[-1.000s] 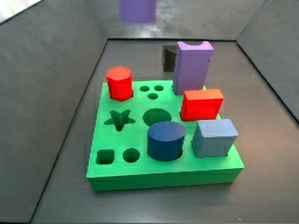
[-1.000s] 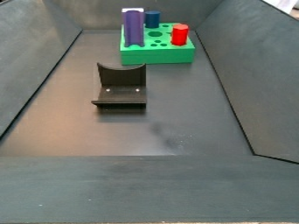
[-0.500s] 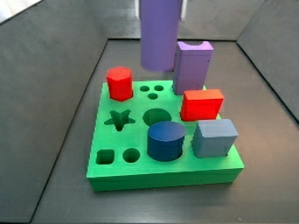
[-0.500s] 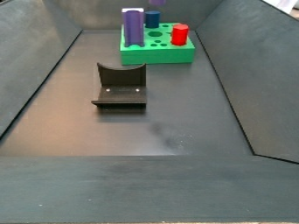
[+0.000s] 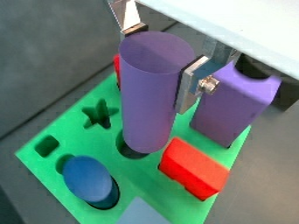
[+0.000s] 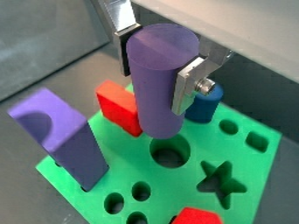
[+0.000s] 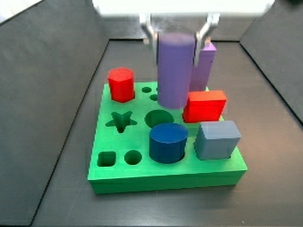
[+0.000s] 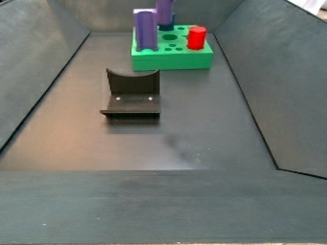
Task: Pick up the round object. Move up. Move to above the board. Insert the round object.
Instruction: Insert the round object.
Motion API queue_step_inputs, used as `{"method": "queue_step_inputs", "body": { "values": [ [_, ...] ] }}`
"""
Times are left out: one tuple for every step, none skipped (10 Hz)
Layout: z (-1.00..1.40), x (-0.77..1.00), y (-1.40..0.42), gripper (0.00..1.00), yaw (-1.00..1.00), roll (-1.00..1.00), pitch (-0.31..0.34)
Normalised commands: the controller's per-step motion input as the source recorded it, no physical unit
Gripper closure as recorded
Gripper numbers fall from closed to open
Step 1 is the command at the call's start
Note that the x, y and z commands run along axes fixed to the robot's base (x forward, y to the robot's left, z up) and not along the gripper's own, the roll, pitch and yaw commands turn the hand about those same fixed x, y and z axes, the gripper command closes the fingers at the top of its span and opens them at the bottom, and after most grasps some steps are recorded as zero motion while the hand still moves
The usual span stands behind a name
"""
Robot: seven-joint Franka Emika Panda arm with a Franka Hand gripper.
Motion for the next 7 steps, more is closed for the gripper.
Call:
{"method": "queue_step_inputs", "body": {
  "values": [
    [-0.77,-0.04,0.00,1.00,0.04,0.27,-0.037],
    [-0.75,-0.04,0.00,1.00,0.04,0.24,-0.033],
    [-0.74,-0.09,-0.03,1.00,0.01,0.22,-0.046],
    [-0.71,-0.08,-0.07,1.00,0.00,0.15,-0.083],
    [-0.67,-0.11,-0.06,1.00,0.00,0.12,-0.111],
    [-0.59,-0.20,-0.06,1.00,0.00,0.11,-0.119],
    [-0.56,-0.25,-0.06,1.00,0.00,0.11,-0.106]
  ]
}}
